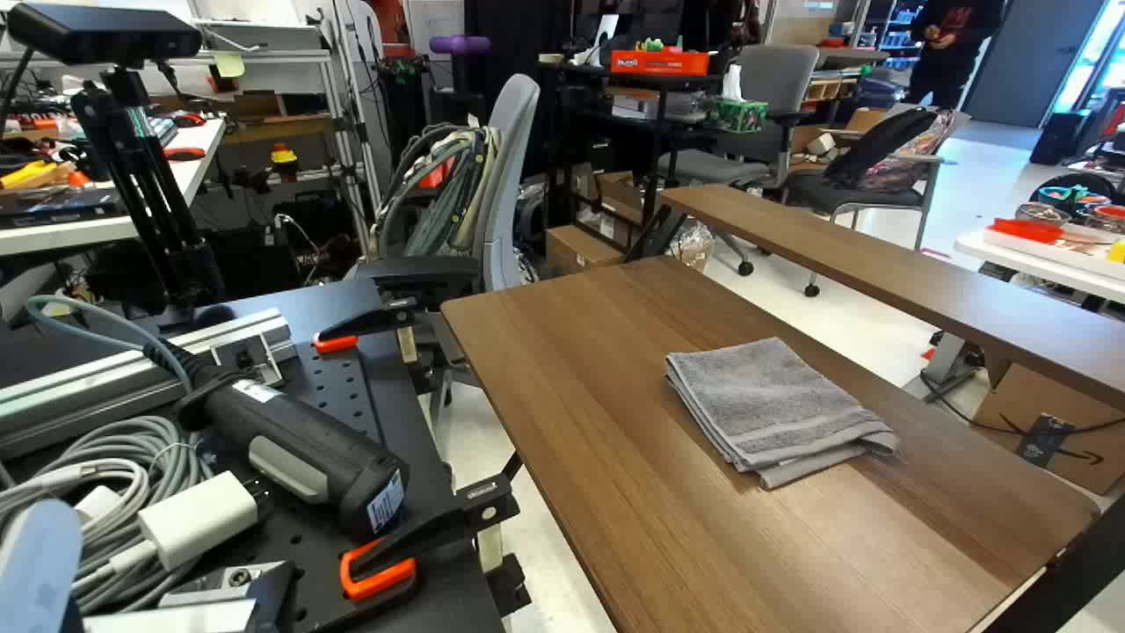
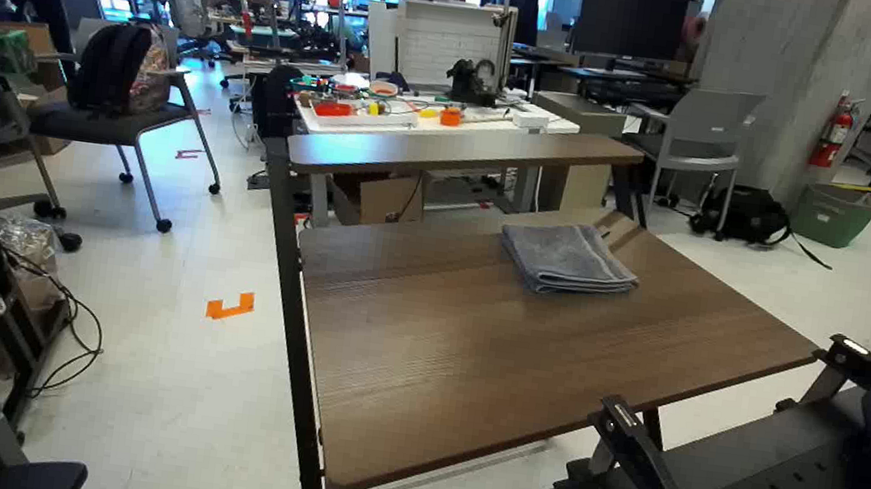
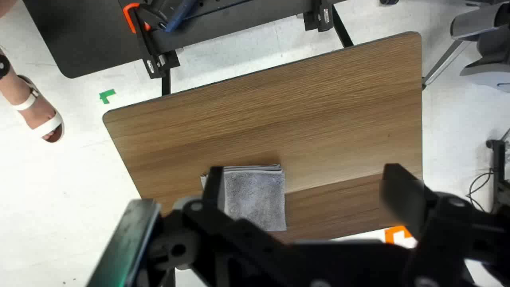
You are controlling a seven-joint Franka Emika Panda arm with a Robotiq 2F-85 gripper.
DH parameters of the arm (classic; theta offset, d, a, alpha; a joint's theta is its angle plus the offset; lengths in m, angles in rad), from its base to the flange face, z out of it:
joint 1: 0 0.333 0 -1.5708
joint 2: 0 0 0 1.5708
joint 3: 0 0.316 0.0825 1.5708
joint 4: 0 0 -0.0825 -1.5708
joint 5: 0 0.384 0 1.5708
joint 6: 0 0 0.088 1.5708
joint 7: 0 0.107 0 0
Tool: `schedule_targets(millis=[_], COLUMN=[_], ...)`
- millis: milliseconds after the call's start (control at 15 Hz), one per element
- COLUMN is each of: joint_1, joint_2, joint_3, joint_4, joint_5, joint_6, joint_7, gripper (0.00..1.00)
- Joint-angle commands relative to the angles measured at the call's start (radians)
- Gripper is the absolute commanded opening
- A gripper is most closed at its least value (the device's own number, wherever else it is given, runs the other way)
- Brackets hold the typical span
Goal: Move the towel to the left, then to the right
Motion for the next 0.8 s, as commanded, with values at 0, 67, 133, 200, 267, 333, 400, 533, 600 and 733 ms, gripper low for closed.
schedule_targets(millis=[0, 67, 133, 200, 267, 333, 400, 533, 600, 733], joint_1=[0.005, 0.005, 0.005, 0.005, 0.005, 0.005, 0.005, -0.003, -0.007, -0.006], joint_2=[0.000, 0.000, 0.000, 0.000, 0.000, 0.000, 0.000, 0.025, 0.040, 0.081], joint_3=[-0.005, -0.005, -0.005, -0.005, -0.005, -0.005, -0.005, -0.001, -0.001, -0.008], joint_4=[0.002, 0.002, 0.002, 0.002, 0.002, 0.002, 0.002, 0.011, 0.017, 0.038], joint_5=[-0.003, -0.003, -0.003, -0.003, -0.003, -0.003, -0.003, -0.008, -0.006, 0.003], joint_6=[-0.002, -0.002, -0.002, -0.002, -0.002, -0.002, -0.002, 0.023, 0.043, 0.081], joint_7=[0.002, 0.002, 0.002, 0.002, 0.002, 0.002, 0.002, 0.017, 0.024, 0.020], gripper=[1.00, 1.00, 1.00, 1.00, 1.00, 1.00, 1.00, 1.00, 1.00, 1.00])
